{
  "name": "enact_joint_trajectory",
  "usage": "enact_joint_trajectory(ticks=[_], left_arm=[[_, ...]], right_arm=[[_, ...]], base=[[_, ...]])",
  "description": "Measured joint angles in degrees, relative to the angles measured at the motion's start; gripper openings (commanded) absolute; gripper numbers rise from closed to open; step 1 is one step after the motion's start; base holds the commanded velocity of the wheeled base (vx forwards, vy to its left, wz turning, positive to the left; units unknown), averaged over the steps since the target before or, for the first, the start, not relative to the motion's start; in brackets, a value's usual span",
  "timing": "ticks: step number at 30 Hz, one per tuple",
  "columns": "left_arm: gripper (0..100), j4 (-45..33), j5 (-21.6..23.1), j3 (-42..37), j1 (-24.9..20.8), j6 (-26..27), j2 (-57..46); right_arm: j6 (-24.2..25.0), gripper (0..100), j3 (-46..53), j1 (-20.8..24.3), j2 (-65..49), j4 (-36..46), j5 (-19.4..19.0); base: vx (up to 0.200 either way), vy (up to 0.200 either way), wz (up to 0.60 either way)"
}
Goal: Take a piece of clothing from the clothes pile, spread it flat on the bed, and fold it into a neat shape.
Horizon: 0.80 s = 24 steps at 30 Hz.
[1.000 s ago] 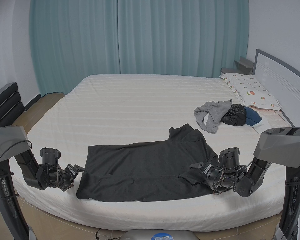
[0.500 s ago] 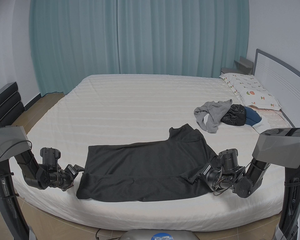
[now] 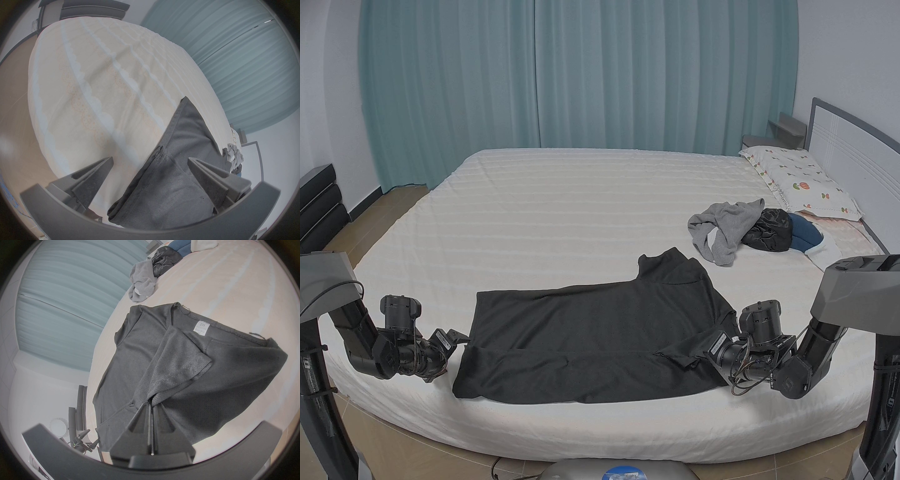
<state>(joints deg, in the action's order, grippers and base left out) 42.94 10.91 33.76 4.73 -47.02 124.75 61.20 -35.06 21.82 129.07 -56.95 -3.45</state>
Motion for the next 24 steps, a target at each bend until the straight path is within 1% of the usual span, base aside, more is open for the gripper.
enact_joint_trajectory(ticks=[11, 16, 19, 22, 24], left_arm=[[100, 0.0, 0.0, 0.0, 0.0, 0.0, 0.0], [100, 0.0, -0.1, 0.0, 0.0, 0.0, 0.0], [100, 0.1, -0.8, -0.1, 0.0, -0.2, -0.4], [100, 0.4, -1.1, -1.0, -0.5, -0.4, -2.1], [100, 0.6, -1.2, -2.2, -1.6, -0.7, -4.1]], right_arm=[[-0.6, 100, 2.8, -0.3, -2.3, -0.2, 0.0], [-2.5, 100, 3.5, -3.2, -3.9, -0.3, -0.1], [-4.9, 100, 4.4, -6.0, -5.3, -0.4, -0.6], [-6.1, 100, 5.0, -8.4, -6.3, -0.4, -1.7], [-6.7, 100, 5.1, -9.7, -6.6, -0.5, -3.0]], base=[[0.0, 0.0, 0.0], [0.0, 0.0, 0.0], [0.0, 0.0, 0.0], [0.0, 0.0, 0.0], [0.0, 0.0, 0.0]])
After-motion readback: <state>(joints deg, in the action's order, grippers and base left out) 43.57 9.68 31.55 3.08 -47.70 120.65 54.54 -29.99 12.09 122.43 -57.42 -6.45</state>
